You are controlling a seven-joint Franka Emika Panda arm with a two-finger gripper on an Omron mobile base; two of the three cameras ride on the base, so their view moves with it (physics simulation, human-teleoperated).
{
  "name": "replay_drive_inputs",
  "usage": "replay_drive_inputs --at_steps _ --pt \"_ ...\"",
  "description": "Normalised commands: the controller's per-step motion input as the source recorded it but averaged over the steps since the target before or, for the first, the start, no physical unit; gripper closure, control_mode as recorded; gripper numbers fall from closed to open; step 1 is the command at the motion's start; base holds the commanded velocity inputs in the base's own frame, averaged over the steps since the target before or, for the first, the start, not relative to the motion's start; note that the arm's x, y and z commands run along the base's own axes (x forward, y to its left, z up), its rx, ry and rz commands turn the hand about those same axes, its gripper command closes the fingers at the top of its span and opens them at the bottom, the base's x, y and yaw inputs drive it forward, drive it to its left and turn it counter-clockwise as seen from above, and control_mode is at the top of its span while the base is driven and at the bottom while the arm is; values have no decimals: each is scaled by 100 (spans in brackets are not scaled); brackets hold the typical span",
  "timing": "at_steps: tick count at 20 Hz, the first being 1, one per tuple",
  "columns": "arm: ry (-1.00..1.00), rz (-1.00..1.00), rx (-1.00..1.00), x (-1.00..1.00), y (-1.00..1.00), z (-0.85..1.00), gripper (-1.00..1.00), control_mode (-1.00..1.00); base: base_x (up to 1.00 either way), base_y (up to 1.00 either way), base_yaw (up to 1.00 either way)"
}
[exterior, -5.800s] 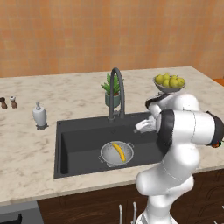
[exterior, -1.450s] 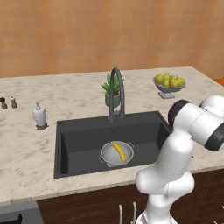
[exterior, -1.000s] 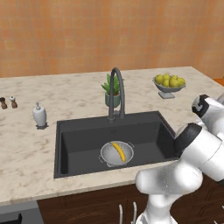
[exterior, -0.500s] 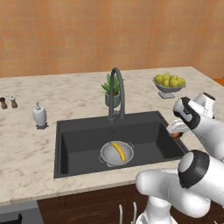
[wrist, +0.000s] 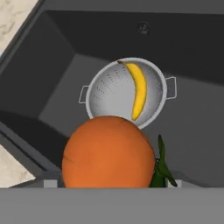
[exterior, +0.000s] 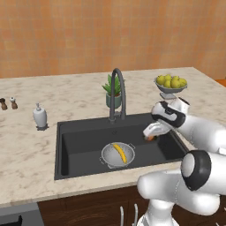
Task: Put the colander in the sink, put the banana, orange in the colander, and turn on the sink faucet and pour water over the colander.
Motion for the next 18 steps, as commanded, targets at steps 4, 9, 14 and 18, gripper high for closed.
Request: replay_drive_inputs --at_steps 4,9,14,18 --pt "3 10 3 51 68 -61 100 -100 0 0 0" --pt "7 8 4 46 46 -70 100 -100 0 0 0" --pt "3 8 8 36 23 -46 100 -100 0 0 0" --pt "2 5 9 34 6 -33 100 -100 0 0 0"
